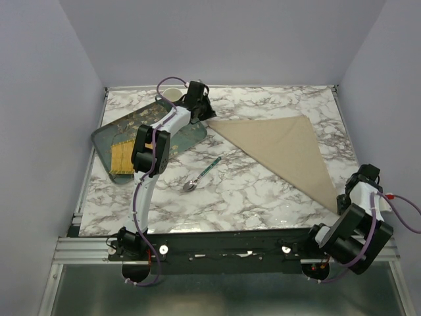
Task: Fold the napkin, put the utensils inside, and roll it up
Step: Fold the napkin
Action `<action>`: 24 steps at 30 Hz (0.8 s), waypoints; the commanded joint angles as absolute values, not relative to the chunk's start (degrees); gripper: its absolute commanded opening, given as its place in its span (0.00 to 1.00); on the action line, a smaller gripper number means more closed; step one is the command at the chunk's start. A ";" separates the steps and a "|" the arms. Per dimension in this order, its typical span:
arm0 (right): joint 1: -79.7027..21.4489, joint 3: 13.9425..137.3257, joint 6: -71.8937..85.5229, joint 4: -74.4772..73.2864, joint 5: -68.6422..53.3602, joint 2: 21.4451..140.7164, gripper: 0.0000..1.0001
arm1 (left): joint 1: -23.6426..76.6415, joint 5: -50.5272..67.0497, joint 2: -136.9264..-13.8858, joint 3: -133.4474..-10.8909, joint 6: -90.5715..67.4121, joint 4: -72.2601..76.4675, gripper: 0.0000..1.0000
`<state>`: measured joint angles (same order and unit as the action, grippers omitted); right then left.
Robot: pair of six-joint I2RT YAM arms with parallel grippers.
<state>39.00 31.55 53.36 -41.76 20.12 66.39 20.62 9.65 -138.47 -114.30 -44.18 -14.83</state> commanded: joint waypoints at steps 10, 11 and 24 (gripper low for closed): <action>23.68 32.59 37.36 -35.51 19.51 43.51 0.19 | 20.21 8.70 -127.37 -108.92 -42.98 -15.12 0.00; 21.90 33.30 35.96 -34.03 18.38 43.85 0.23 | 20.21 9.05 -123.96 -107.59 -43.24 -14.51 0.00; -20.63 58.52 43.72 -38.76 8.71 71.26 0.65 | 20.21 11.51 -82.64 -72.79 -42.46 -10.46 0.75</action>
<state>-11.44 53.08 33.69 -36.18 13.21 65.73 20.36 11.07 -92.68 -80.29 -44.38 -10.59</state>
